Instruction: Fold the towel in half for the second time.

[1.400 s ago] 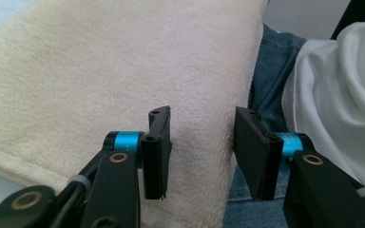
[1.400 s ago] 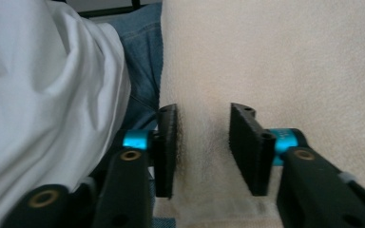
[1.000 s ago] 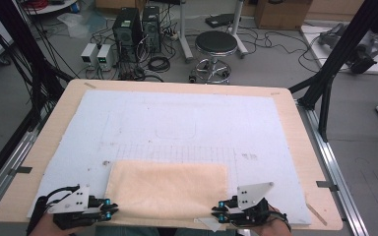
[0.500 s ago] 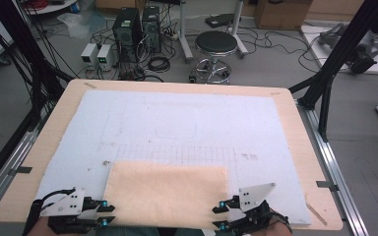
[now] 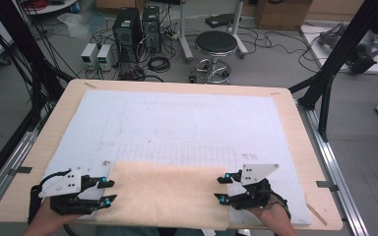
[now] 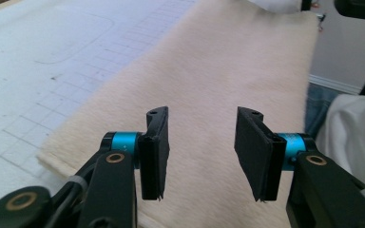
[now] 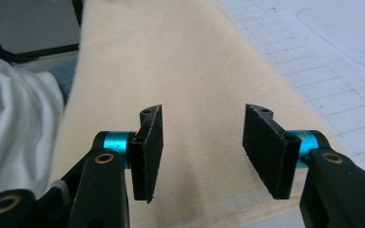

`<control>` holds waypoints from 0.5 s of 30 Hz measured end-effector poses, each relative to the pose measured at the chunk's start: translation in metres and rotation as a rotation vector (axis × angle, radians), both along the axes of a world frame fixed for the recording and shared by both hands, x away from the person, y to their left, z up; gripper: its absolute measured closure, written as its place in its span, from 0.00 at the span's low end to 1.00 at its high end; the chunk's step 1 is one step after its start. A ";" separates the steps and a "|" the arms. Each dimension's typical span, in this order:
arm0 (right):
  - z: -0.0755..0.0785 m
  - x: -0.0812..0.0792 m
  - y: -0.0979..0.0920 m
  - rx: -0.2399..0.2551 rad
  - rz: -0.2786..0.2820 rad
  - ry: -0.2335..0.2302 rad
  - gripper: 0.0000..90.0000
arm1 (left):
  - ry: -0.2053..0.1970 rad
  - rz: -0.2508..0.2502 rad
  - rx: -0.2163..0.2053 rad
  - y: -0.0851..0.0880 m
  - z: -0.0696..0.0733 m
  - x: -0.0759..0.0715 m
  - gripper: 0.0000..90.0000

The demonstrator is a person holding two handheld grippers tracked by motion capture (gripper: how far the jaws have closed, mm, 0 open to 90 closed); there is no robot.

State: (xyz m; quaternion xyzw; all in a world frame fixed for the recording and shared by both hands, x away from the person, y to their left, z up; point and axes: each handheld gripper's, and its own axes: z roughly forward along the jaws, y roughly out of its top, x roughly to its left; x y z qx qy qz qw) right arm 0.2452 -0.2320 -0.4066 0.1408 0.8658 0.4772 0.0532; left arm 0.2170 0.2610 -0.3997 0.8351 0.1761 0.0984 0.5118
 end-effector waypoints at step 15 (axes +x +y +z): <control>0.008 0.042 -0.002 0.014 -0.144 -0.041 0.44 | -0.014 0.132 -0.052 -0.016 0.010 0.057 0.52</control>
